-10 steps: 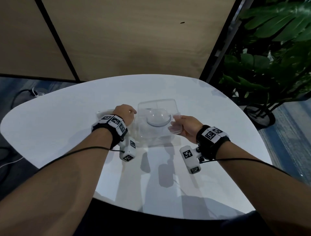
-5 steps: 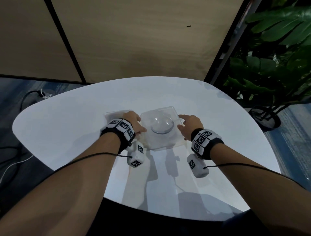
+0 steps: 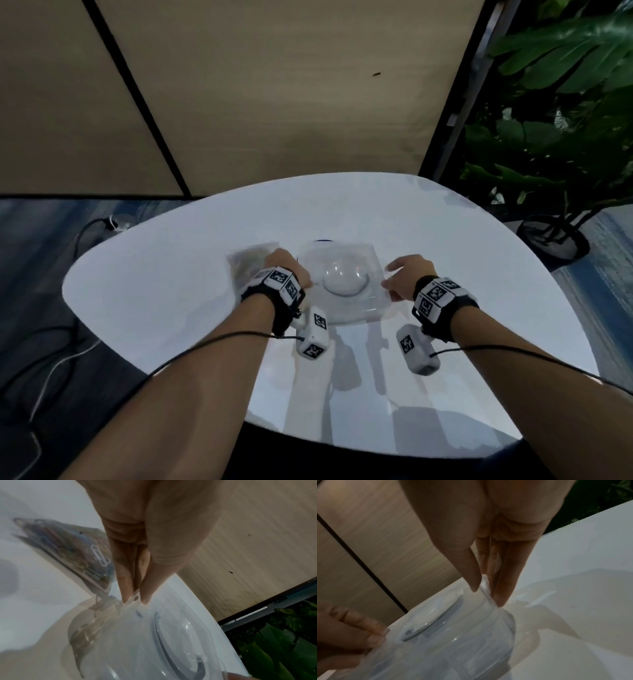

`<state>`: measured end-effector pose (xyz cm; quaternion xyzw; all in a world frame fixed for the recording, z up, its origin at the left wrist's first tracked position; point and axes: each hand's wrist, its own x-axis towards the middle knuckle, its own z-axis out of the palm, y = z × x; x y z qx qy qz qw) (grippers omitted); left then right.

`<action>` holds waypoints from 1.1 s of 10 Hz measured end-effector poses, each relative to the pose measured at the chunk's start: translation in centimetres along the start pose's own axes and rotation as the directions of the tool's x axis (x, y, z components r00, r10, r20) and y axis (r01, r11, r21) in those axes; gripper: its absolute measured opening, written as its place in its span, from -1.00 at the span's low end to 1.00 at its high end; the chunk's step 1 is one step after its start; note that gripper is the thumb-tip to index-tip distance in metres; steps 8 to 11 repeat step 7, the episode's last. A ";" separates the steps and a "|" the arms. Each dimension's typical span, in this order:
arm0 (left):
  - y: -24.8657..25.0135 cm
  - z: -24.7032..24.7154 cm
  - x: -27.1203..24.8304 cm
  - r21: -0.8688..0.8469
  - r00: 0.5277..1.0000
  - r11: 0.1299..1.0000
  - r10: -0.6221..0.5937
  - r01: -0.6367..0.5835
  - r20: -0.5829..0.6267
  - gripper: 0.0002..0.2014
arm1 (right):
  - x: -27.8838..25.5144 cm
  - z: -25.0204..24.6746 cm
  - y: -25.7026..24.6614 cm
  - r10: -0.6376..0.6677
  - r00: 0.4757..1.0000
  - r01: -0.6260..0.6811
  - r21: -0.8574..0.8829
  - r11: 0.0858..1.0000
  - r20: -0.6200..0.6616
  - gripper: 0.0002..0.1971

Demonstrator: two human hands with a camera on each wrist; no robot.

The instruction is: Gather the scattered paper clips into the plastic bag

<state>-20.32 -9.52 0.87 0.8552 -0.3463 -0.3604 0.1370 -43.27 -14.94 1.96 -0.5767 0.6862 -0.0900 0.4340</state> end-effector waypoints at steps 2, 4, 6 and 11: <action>4.3 -0.2 -7.3 0.223 0.989 0.972 0.103 -0.077 -0.108 -0.86 | -1.7 -1.1 2.3 0.023 0.999 -0.021 -0.091 0.996 0.026 -0.69; 3.2 0.5 -5.0 0.244 0.983 0.963 0.142 -0.110 -0.120 -0.82 | -1.9 -1.8 -0.2 -0.056 0.997 0.071 -0.493 0.867 0.046 -0.76; 3.8 -0.6 -2.1 0.305 0.990 0.942 0.136 -0.139 0.030 -0.74 | -0.9 -1.8 -2.2 -0.153 0.986 0.153 -0.726 0.671 0.067 -0.84; 3.7 -1.8 0.3 0.278 0.991 0.955 0.078 -0.107 0.113 -0.69 | 2.2 -1.9 -2.1 -0.102 0.992 0.126 -0.690 0.713 0.075 -0.70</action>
